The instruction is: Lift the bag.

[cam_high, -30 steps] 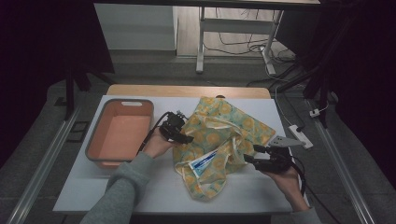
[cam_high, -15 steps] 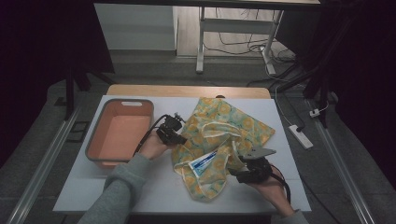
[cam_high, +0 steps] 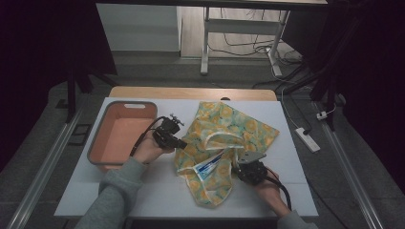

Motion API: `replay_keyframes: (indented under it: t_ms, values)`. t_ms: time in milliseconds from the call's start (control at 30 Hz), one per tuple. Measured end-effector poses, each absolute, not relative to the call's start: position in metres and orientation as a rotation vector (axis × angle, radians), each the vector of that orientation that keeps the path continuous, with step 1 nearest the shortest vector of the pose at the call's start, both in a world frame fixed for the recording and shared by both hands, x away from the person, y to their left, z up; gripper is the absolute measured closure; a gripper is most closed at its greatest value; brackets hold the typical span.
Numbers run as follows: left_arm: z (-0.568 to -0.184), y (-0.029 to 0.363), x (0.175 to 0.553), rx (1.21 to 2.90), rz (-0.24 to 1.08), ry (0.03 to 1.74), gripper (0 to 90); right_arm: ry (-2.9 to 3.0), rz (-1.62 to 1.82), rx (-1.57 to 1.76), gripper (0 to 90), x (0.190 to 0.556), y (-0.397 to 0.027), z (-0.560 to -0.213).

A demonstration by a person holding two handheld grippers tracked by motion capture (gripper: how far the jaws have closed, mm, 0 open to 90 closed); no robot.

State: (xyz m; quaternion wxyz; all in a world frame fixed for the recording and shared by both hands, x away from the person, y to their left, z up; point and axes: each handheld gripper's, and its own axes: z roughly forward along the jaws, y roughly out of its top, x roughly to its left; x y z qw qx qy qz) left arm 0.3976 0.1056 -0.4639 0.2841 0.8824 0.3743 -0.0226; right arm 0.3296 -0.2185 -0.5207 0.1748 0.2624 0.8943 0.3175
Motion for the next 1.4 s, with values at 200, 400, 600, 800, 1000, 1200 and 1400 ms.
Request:
replay_keyframes:
  t_ms: [200,400,600,800,1000,1200,1400]
  values:
    - [-0.460,0.118,0.394,2.326,-0.100,0.982,87.0,2.511,0.970,0.722,88.9,0.326,-0.221,-0.509]
    - [-0.449,0.132,0.387,2.275,-0.121,0.942,87.3,2.431,1.125,0.705,89.1,0.317,-0.233,-0.479]
    - [-0.438,0.142,0.381,2.225,-0.140,0.910,87.5,2.384,1.203,0.689,89.2,0.312,-0.240,-0.462]
    - [-0.430,0.153,0.374,2.182,-0.171,0.876,87.6,2.338,1.260,0.647,89.2,0.302,-0.244,-0.443]
    - [-0.421,0.165,0.366,2.136,-0.181,0.859,87.7,2.300,1.289,0.627,89.2,0.299,-0.246,-0.429]
    - [-0.412,0.172,0.361,2.094,-0.177,0.838,87.8,2.219,1.384,0.647,89.3,0.301,-0.255,-0.408]
    - [-0.414,0.169,0.361,2.097,-0.185,0.838,87.9,2.281,1.373,0.678,89.2,0.305,-0.258,-0.407]
